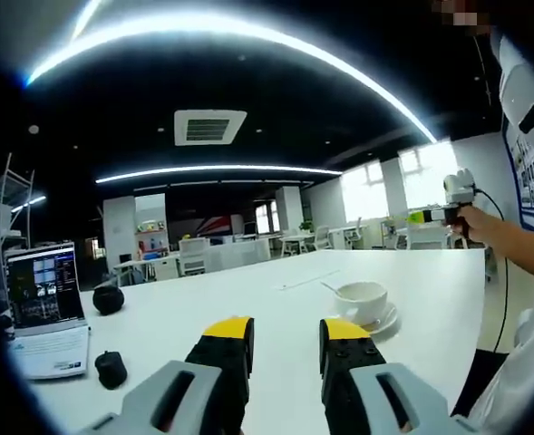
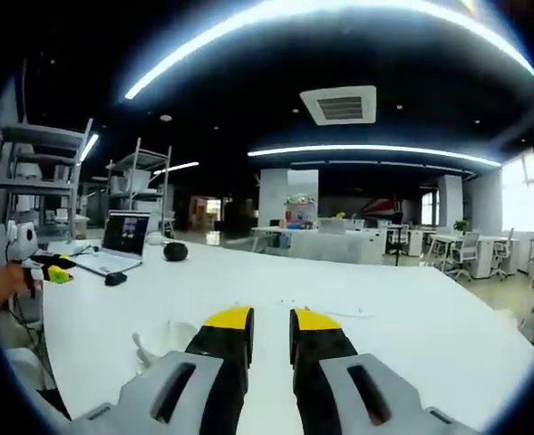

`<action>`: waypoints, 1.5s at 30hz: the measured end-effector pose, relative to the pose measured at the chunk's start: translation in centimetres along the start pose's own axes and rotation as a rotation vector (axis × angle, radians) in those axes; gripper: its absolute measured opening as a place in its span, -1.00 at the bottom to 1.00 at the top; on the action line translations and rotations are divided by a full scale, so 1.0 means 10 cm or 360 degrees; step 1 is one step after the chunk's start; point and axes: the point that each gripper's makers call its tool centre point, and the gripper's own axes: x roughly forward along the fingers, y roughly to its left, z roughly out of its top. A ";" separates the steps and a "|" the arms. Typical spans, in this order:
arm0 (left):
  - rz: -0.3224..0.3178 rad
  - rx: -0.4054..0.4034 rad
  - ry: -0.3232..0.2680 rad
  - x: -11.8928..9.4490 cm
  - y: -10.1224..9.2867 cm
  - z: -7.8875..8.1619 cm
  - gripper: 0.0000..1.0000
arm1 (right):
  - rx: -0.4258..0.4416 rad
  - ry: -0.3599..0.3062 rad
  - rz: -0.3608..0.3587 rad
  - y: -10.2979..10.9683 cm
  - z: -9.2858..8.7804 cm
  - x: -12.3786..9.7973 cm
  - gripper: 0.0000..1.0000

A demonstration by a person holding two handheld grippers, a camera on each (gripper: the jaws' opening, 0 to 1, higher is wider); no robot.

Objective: Tidy tabletop coffee trays, cups and spoons，present forward

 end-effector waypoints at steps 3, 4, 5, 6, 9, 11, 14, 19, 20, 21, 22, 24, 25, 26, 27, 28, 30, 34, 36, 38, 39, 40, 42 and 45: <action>0.0002 -0.0010 0.0000 0.04 -0.01 -0.01 -0.39 | -0.0011 -0.0010 0.0001 -0.07 -0.08 -0.12 -0.66; 0.0000 -0.0011 0.0000 0.05 -0.02 -0.01 -0.39 | -0.0019 -0.0007 0.0003 -0.08 -0.11 -0.14 -0.66; -0.0004 -0.0008 -0.0001 0.06 -0.03 -0.01 -0.39 | -0.0029 -0.0008 0.0000 -0.09 -0.14 -0.18 -0.65; -0.0006 -0.0008 -0.0002 0.07 -0.04 -0.01 -0.39 | -0.0032 -0.0013 0.0005 -0.10 -0.17 -0.22 -0.65; -0.0004 -0.0017 -0.0007 0.10 -0.06 0.00 -0.39 | -0.0037 -0.0045 0.0000 -0.15 -0.25 -0.34 -0.64; 0.0000 -0.0026 -0.0013 0.11 -0.07 -0.01 -0.39 | -0.0040 -0.0076 -0.0016 -0.18 -0.29 -0.42 -0.64; 0.0024 -0.0024 -0.0008 0.14 -0.06 -0.03 -0.39 | 0.0009 -0.0090 -0.0025 -0.20 -0.37 -0.50 -0.62; 0.0041 -0.0047 -0.0014 0.15 -0.05 -0.06 -0.39 | 0.0017 -0.0055 -0.0030 -0.19 -0.58 -0.58 -0.59; 0.0045 -0.0049 -0.0014 0.16 -0.06 -0.06 -0.39 | 0.0021 -0.0049 -0.0029 -0.18 -0.62 -0.60 -0.58; 0.0049 -0.0052 -0.0013 0.16 -0.06 -0.07 -0.39 | 0.0027 -0.0045 -0.0018 -0.17 -0.65 -0.61 -0.56; 0.0050 -0.0058 -0.0011 0.16 -0.07 -0.08 -0.39 | 0.0032 -0.0037 -0.0010 -0.15 -0.68 -0.62 -0.54; 0.0045 -0.0065 -0.0006 0.18 -0.10 -0.11 -0.39 | 0.0031 -0.0022 -0.0012 -0.15 -0.72 -0.63 -0.51; 0.0040 -0.0065 0.0001 0.19 -0.12 -0.12 -0.39 | 0.0032 -0.0013 -0.0014 -0.15 -0.73 -0.64 -0.51; 0.0037 -0.0067 0.0004 0.19 -0.13 -0.13 -0.39 | 0.0036 -0.0014 -0.0014 -0.15 -0.73 -0.65 -0.51; 0.0035 -0.0072 0.0005 0.20 -0.14 -0.13 -0.39 | 0.0039 -0.0017 -0.0014 -0.14 -0.73 -0.65 -0.51; 0.0033 -0.0078 0.0004 0.21 -0.15 -0.13 -0.39 | 0.0039 -0.0023 -0.0017 -0.14 -0.72 -0.66 -0.51; 0.0029 -0.0082 0.0006 0.22 -0.17 -0.14 -0.39 | 0.0044 -0.0033 -0.0019 -0.13 -0.71 -0.67 -0.51; 0.0034 -0.0073 0.0032 0.23 -0.18 -0.16 -0.39 | 0.0100 -0.0032 0.0000 -0.10 -0.72 -0.68 -0.51; 0.0037 -0.0089 0.0048 0.24 -0.18 -0.18 -0.39 | 0.0161 0.0000 0.0003 -0.10 -0.76 -0.67 -0.51; 0.0032 -0.0125 0.0056 0.24 -0.19 -0.19 -0.39 | 0.0192 0.0001 0.0017 -0.08 -0.79 -0.66 -0.51; 0.0026 -0.0147 0.0060 0.24 -0.19 -0.20 -0.39 | 0.0206 -0.0002 0.0017 -0.08 -0.79 -0.65 -0.51; 0.0024 -0.0165 0.0060 0.25 -0.19 -0.20 -0.39 | 0.0255 0.0008 0.0025 -0.07 -0.82 -0.64 -0.51; 0.0027 -0.0260 0.0072 0.25 -0.18 -0.24 -0.39 | 0.0315 0.0049 0.0027 -0.06 -0.86 -0.61 -0.51; 0.0039 -0.0374 0.0102 0.26 -0.13 -0.28 -0.39 | 0.0444 0.0075 0.0051 -0.06 -0.85 -0.56 -0.50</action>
